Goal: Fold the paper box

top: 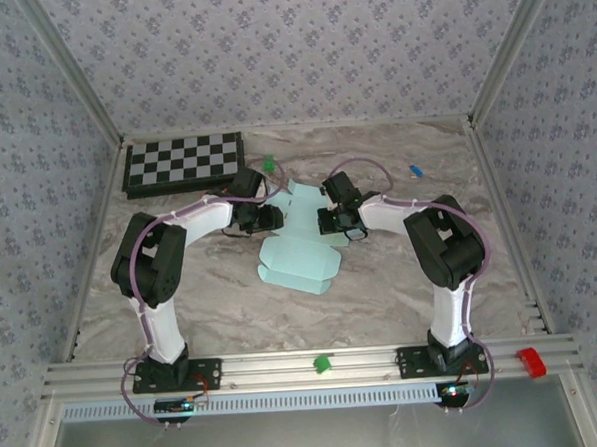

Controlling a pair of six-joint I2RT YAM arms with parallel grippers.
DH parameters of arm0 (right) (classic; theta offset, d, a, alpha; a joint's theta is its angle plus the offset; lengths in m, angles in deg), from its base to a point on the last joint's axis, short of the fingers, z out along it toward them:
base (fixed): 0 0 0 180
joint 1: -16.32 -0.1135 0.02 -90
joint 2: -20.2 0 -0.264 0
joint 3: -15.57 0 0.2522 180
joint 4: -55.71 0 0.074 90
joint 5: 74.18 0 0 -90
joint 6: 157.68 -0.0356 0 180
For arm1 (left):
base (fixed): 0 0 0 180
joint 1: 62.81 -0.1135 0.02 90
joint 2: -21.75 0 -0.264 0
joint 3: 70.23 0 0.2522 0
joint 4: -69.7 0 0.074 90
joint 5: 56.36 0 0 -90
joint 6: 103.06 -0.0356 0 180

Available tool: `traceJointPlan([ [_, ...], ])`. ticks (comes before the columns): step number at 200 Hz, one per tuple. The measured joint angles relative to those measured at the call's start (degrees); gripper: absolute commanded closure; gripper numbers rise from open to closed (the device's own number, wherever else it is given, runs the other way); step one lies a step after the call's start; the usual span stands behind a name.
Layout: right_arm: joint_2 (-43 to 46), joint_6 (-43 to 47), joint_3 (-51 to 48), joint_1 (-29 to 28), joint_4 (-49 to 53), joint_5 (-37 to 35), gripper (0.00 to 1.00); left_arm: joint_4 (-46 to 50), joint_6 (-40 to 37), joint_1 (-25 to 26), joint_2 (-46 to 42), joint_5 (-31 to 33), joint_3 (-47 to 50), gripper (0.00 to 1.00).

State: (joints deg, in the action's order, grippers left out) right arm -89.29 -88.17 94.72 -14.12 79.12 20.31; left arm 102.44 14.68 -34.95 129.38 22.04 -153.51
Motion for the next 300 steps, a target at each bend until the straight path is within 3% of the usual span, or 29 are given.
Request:
traceJointPlan([
  [134,0.0,0.0,0.0,-0.09,0.02,-0.22,0.93,0.15,-1.44,2.19,-0.04,-1.07,-1.01,0.6],
  [300,0.07,0.0,-0.11,-0.09,-0.04,-0.22,0.93,0.7,-3.48,4.96,3.37,-0.92,-5.33,0.56],
])
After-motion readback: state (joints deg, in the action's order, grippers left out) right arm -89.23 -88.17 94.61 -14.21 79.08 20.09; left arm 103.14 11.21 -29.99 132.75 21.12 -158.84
